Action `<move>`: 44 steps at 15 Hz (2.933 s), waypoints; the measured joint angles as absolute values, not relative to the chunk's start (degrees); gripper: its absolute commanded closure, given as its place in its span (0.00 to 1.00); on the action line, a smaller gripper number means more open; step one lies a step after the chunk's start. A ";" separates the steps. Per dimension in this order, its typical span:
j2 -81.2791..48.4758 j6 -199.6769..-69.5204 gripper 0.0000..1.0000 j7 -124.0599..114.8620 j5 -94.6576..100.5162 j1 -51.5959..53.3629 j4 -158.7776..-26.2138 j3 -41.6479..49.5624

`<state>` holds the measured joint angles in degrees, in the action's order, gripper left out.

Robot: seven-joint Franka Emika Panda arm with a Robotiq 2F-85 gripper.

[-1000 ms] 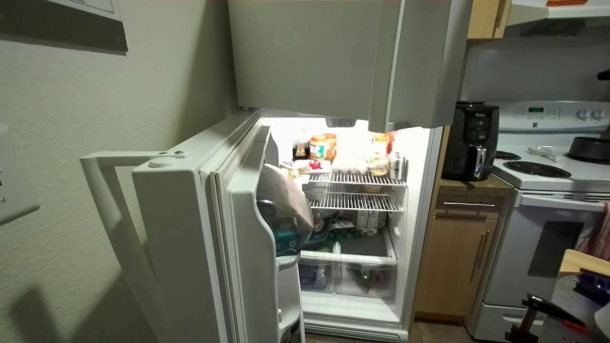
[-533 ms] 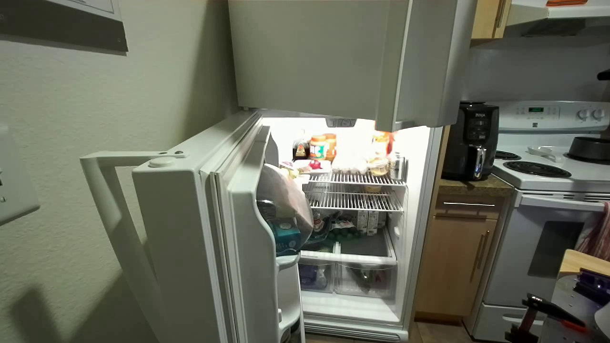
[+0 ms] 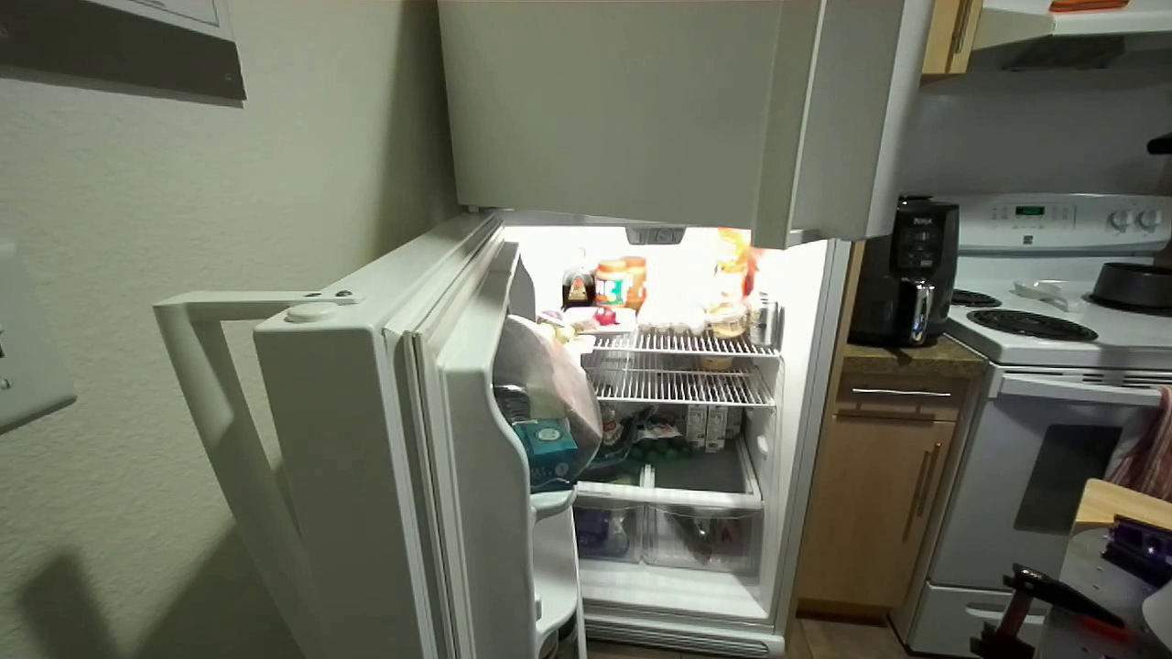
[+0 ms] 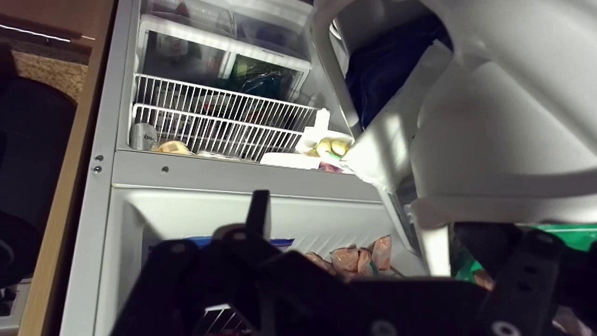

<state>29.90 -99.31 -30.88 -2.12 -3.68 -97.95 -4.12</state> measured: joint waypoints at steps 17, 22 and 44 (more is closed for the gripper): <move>27.93 -99.68 0.00 -32.97 -2.16 -5.70 -97.42 -1.71; 24.56 -99.47 0.00 -32.97 -2.15 -5.86 -95.19 -0.61; 18.60 -93.62 0.00 -31.43 -4.36 -4.83 -83.25 -0.56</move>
<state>18.60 -93.62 -31.43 -4.36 -4.83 -83.25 -0.56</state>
